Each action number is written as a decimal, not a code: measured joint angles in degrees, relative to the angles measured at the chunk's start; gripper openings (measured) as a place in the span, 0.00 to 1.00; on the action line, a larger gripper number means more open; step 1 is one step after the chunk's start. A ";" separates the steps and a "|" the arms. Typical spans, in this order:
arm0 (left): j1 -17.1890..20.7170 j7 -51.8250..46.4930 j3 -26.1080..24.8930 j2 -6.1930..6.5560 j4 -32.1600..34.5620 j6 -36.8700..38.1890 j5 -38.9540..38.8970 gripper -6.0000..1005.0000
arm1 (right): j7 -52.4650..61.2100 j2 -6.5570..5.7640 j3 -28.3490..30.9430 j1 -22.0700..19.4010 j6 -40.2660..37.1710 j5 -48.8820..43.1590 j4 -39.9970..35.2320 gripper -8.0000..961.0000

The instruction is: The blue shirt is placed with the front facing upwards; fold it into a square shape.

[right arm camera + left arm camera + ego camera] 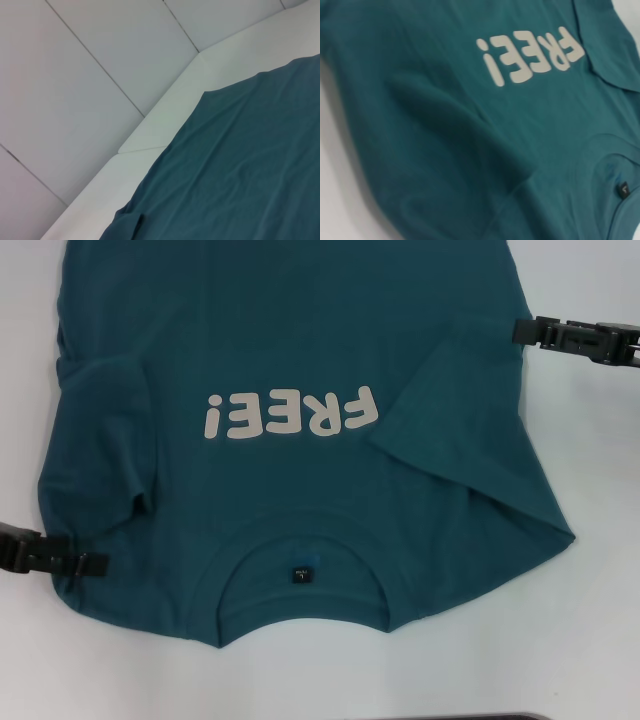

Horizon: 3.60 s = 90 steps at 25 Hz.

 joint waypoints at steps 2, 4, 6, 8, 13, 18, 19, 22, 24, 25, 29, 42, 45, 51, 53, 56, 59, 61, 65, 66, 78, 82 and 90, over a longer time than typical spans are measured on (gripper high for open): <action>0.33 -0.03 -0.15 0.19 -0.08 -0.37 0.01 0.90 | 0.00 0.00 0.00 0.00 -0.04 0.00 0.00 0.78; 0.70 -0.07 -0.28 0.44 -0.12 -0.64 0.03 0.90 | 0.00 0.00 0.00 0.00 -0.06 0.00 0.00 0.78; 1.05 -0.17 -0.30 0.70 -0.16 -0.75 0.04 0.90 | 0.00 0.00 0.00 0.02 -0.07 0.00 0.00 0.78; 1.39 -0.31 -0.36 0.99 -0.18 -0.78 0.05 0.90 | 0.00 0.00 0.00 0.05 -0.08 0.00 -0.04 0.78; 1.85 -0.53 -0.39 1.44 -0.21 -0.78 0.10 0.90 | 0.00 0.00 0.00 0.08 -0.16 0.00 -0.09 0.78; 2.04 -0.68 -0.49 1.59 -0.22 -0.78 1.32 0.90 | 0.00 0.00 0.00 0.09 -0.25 0.00 -0.09 0.78; 2.04 -0.70 -0.50 1.60 -0.22 -0.78 1.36 0.90 | 0.00 0.00 0.00 0.09 -0.25 0.00 -0.09 0.78; 2.08 -0.92 -0.52 1.74 -0.22 -0.78 1.44 0.90 | 0.00 0.00 0.00 0.14 -0.25 -0.01 -0.09 0.78; 2.18 -1.29 -0.53 1.92 -0.22 -0.76 1.60 0.90 | 0.00 0.00 0.02 0.18 -0.25 0.00 -0.09 0.78; 2.25 -1.52 -0.53 2.01 -0.22 -0.67 1.87 0.90 | 0.00 0.00 0.04 0.21 -0.25 0.00 -0.09 0.78; 2.29 -2.06 -0.53 2.06 -0.22 -0.30 3.11 0.90 | 0.00 0.00 0.15 0.27 -0.28 0.00 -0.05 0.78; 1.52 -2.24 0.06 1.83 0.30 0.47 4.06 0.90 | 0.00 -0.06 0.88 0.45 -0.34 0.00 0.00 0.78; 1.10 -2.24 0.18 1.54 0.27 0.52 4.27 0.90 | 0.00 -0.07 0.94 0.44 -0.34 0.00 0.00 0.78; 0.14 -2.13 0.14 1.30 0.03 1.19 3.92 0.90 | 0.00 -0.09 1.09 0.44 -0.33 0.00 0.00 0.78; -0.25 -2.03 0.13 1.08 0.01 1.27 3.88 0.90 | 0.00 -0.10 1.09 0.44 -0.33 0.00 0.00 0.78; -0.88 -1.95 0.19 0.65 -0.09 1.34 3.95 0.90 | 0.00 -0.24 1.11 0.44 -0.33 0.00 0.00 0.78; -1.25 -1.99 0.23 0.52 -0.18 1.32 4.14 0.90 | 0.00 -0.27 1.20 0.41 -0.33 0.00 0.00 0.78; -1.31 -2.14 0.22 0.50 -0.19 1.11 4.29 0.90 | 0.00 -0.27 1.24 0.37 -0.33 0.00 0.00 0.78; -1.12 -2.20 -0.22 0.67 -0.22 0.82 4.45 0.90 | 0.00 -0.27 1.31 0.27 -0.33 0.00 0.00 0.78; -1.05 -2.21 -0.29 0.69 -0.22 0.79 4.45 0.90 | 0.00 -0.26 1.35 0.23 -0.33 0.00 0.00 0.78; -0.98 -4.80 0.19 0.68 -0.18 -2.71 6.90 0.66 | 0.00 -0.26 1.57 0.17 0.05 0.00 0.00 0.78; -0.92 -5.59 0.69 0.57 -0.03 -3.77 7.92 0.48 | 0.00 -0.26 1.58 0.07 0.07 0.07 0.00 0.78; -0.94 -6.22 0.49 0.53 -0.23 -3.95 8.25 0.25 | -0.06 -0.33 1.58 -0.08 0.37 0.22 0.00 0.78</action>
